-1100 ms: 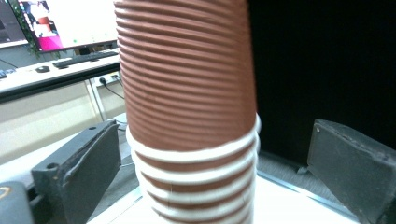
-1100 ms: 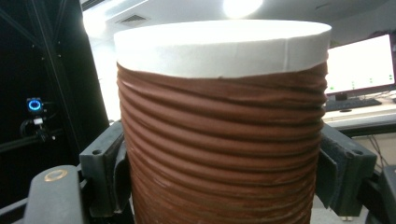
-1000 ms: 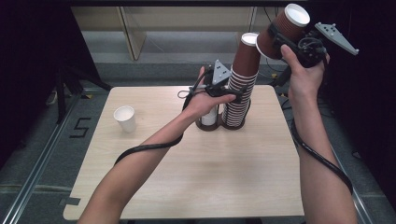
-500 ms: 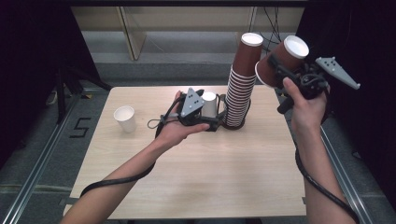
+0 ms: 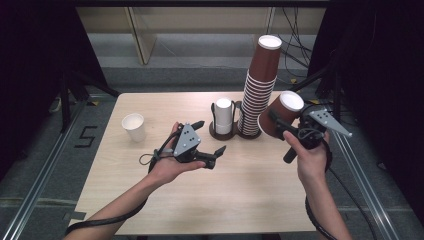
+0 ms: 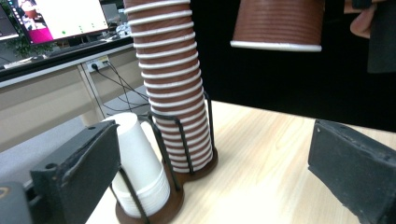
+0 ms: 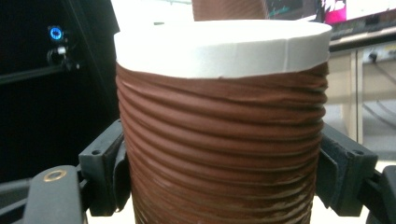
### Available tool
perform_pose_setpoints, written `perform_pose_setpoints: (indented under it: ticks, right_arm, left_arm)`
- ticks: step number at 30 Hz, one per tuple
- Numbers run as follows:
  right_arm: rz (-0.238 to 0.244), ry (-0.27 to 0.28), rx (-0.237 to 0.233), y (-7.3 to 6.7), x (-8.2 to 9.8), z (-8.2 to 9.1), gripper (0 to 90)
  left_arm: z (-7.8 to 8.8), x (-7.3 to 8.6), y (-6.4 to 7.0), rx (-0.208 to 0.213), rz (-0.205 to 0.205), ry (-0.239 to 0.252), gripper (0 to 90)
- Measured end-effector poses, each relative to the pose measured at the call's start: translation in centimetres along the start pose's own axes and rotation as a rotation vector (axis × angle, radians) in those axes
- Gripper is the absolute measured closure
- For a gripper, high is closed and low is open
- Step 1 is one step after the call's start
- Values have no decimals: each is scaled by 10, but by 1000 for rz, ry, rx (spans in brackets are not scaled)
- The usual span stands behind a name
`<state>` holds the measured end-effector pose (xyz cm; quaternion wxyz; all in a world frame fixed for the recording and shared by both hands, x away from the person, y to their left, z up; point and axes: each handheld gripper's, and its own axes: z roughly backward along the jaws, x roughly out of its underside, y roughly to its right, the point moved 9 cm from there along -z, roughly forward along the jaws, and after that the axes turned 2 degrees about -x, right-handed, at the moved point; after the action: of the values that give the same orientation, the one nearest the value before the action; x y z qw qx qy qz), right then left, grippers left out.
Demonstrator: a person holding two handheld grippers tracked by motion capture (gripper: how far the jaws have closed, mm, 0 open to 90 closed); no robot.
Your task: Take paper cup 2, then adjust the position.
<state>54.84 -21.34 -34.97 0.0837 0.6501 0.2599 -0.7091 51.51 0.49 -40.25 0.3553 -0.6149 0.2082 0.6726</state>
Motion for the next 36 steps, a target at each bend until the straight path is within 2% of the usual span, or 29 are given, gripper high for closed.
perform_pose_setpoints:
  ticks: [1,3,4,8,14,17,18,21,22,24,28,29,30,31,36]
  right_arm:
    - [4,-13,-3,0,5,1,196]
    - [-25,-22,-10,-1,15,1,196]
    - [-20,-38,-10,-1,21,2,196]
    - [-24,-62,-7,-2,38,4,196]
    - [-34,-86,-15,-6,56,6,195]
    - [-38,-98,-13,-7,60,7,196]
    - [-25,-89,-9,-7,61,7,196]
    - [-35,-104,-23,-10,69,6,195]
    - [-42,-121,-36,-14,75,6,195]
    - [-51,-143,-32,-18,80,7,195]
    - [-62,-143,-60,-25,86,6,194]
    - [-69,-154,-62,-26,89,6,194]
    - [-109,-175,-59,-27,95,7,193]
    - [-109,-175,-59,-27,95,7,193]
    - [-178,-184,-73,-25,105,13,192]
  left_arm:
    - [0,0,0,0,0,0,20]
    - [5,12,1,4,9,-19,20]
    - [6,16,2,7,11,-26,20]
    - [9,27,10,16,-8,-42,20]
    - [14,31,18,17,-1,-34,19]
    - [13,32,20,19,9,-30,18]
    - [13,33,22,22,9,-28,18]
    - [11,35,24,24,14,-28,18]
    - [10,36,25,27,14,-27,17]
    - [10,37,27,31,12,-27,14]
    - [7,41,34,49,-9,-24,0]
    - [5,42,36,54,-14,-19,0]
    - [2,44,40,69,-14,-20,0]
    - [2,44,40,69,-14,-20,0]
    - [-11,50,51,91,-20,-26,0]
